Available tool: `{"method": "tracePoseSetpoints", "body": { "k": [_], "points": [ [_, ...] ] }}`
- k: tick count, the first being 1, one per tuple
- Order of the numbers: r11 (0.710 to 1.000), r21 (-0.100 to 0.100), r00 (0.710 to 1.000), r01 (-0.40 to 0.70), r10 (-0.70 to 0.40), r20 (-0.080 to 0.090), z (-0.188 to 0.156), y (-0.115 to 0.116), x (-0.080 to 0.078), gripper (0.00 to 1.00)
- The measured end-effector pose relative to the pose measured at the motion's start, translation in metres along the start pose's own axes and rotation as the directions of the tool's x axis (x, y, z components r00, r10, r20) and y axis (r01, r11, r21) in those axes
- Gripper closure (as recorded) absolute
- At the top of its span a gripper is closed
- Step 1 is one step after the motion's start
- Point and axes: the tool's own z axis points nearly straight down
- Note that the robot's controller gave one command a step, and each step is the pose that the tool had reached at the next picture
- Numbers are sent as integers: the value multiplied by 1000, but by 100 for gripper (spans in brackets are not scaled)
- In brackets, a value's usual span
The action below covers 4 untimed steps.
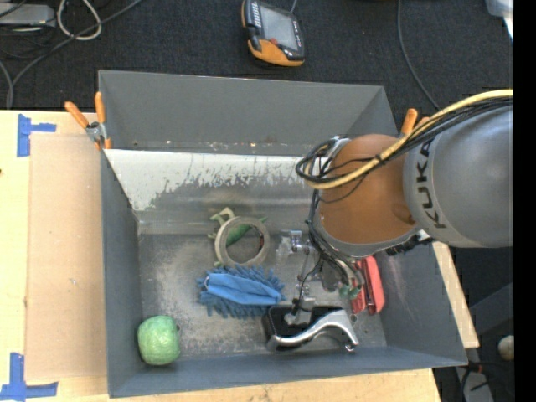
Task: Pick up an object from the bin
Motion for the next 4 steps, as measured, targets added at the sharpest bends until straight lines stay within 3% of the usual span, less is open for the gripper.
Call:
{"method": "tracePoseSetpoints", "body": {
  "k": [1,2,3,4],
  "points": [
    [991,-1,991,-132,132,-10,85,89,-5,0],
    [991,1,991,-135,135,5,48,78,-2,0],
    [991,1,991,-132,132,-12,79,86,-3,0],
    [984,0,984,-176,176,-3,82,78,2,0]
  ]
}}
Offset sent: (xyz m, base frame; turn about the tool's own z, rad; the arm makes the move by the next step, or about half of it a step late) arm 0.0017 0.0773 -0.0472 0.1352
